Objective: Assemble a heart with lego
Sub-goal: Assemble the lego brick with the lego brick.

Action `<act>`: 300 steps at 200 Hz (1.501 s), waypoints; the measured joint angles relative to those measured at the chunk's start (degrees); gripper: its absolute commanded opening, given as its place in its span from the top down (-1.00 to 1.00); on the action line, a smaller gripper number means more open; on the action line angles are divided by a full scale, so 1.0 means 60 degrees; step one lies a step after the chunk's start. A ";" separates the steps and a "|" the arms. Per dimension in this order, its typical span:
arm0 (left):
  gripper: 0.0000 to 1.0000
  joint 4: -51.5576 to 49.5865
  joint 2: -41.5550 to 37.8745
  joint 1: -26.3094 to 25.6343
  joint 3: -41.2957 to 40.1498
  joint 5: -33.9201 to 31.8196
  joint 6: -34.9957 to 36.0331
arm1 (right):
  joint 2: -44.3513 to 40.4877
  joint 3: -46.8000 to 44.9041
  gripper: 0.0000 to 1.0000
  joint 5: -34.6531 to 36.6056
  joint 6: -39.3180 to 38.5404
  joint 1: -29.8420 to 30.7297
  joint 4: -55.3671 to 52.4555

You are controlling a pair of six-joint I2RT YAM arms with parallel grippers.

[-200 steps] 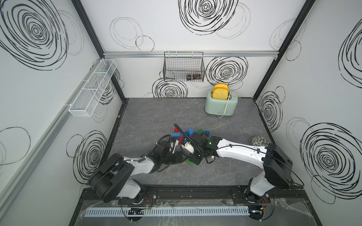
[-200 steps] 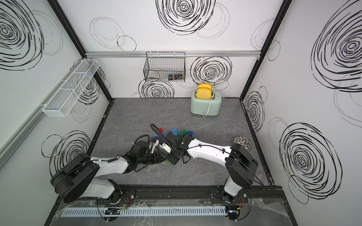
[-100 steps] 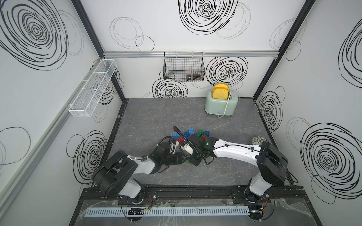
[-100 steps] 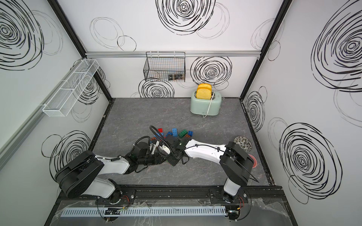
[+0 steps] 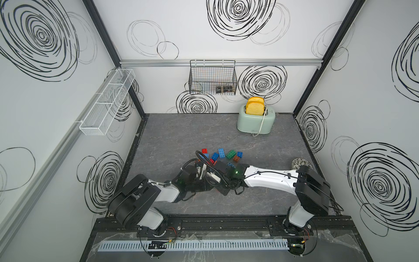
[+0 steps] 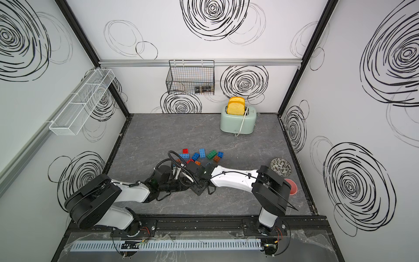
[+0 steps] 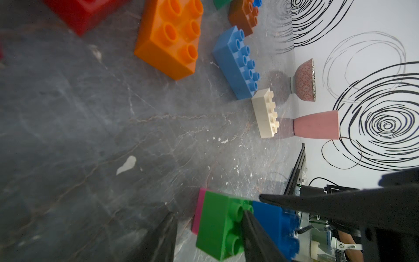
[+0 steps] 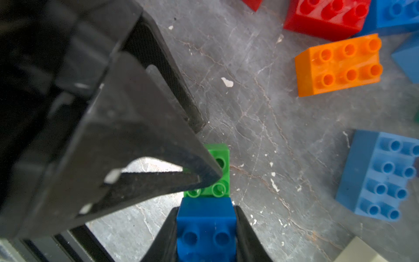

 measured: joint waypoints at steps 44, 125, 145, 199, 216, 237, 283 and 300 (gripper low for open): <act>0.00 0.0160 0.0011 0.0011 -0.0076 -0.0004 -0.0011 | -0.0004 -0.0029 0.45 0.0262 0.0146 0.0087 0.0033; 0.00 0.0521 0.0087 0.0091 -0.0251 0.0033 -0.0109 | -0.0758 -0.1133 0.45 -0.1443 0.0321 -0.0929 0.1016; 0.00 0.0517 0.0087 0.0091 -0.0251 0.0033 -0.0109 | -0.0765 -0.1144 0.46 -0.1348 0.0313 -0.0907 0.1049; 0.00 0.0510 0.0087 0.0087 -0.0251 0.0080 -0.0113 | -0.0597 -0.1016 0.46 -0.0492 0.0244 -0.0076 0.1129; 0.00 0.0506 0.0087 0.0087 -0.0251 0.0080 -0.0113 | -0.0495 -0.0914 0.45 -0.0302 0.0240 0.0011 0.1013; 0.00 0.0503 0.0087 0.0087 -0.0251 0.0080 -0.0113 | -0.0350 -0.0743 0.45 -0.0036 0.0244 0.0124 0.0809; 0.00 0.0499 0.0087 0.0087 -0.0251 0.0076 -0.0149 | 0.0036 -0.0404 0.47 -0.0138 0.0233 -0.0022 0.0397; -0.01 0.0499 0.0076 0.0091 -0.0251 0.0069 -0.0178 | 0.0164 -0.0273 0.47 -0.0565 0.0127 -0.0259 0.0313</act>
